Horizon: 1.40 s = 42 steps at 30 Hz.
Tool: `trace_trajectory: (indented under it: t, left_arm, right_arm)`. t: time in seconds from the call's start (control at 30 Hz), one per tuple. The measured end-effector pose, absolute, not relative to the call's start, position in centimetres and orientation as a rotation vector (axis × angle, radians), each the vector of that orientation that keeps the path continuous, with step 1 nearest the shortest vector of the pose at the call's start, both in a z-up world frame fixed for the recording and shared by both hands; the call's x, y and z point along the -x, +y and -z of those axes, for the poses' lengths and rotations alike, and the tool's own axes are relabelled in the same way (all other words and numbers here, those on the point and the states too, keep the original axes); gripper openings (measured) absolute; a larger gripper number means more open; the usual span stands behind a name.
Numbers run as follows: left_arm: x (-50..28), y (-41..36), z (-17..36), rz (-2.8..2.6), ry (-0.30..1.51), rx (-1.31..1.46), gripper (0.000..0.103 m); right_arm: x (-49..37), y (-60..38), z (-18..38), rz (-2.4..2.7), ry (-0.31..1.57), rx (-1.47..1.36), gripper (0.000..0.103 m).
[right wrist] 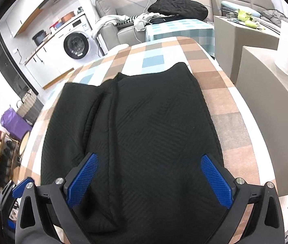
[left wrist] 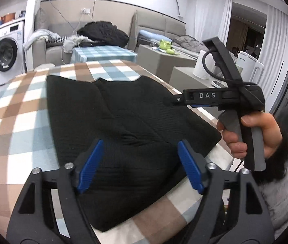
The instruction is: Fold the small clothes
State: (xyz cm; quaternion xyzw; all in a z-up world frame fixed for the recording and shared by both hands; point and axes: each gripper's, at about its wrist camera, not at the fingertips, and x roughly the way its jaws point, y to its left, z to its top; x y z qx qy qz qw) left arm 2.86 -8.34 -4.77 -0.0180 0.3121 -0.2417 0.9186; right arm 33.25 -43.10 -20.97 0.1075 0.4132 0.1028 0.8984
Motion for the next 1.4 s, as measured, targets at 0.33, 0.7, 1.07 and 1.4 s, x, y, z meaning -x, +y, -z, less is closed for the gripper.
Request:
trace_trajectory:
  t: [0.33,0.7,1.07,1.4]
  left_arm:
    - [-6.0,-0.9,7.1,0.29,0.737,0.138,0.081]
    - [-8.8,2.1,10.0,0.263,0.817,0.219,0.081]
    - [-9.0,2.6,10.0,0.245,0.828,0.236,0.081]
    - [-8.7,1.9,9.8,0.255,0.847,0.245,0.081]
  right_arm:
    - [-32.7,-38.8,21.8,-0.532,0.899,-0.25,0.086]
    - [-32.5,-39.8,25.7,-0.575,0.931,-0.332,0.053]
    - [-34.1,-35.9,25.8,-0.513,0.864,-0.266,0.008]
    - [-31.6,-38.0,22.5,-0.364,0.809,-0.154,0.006]
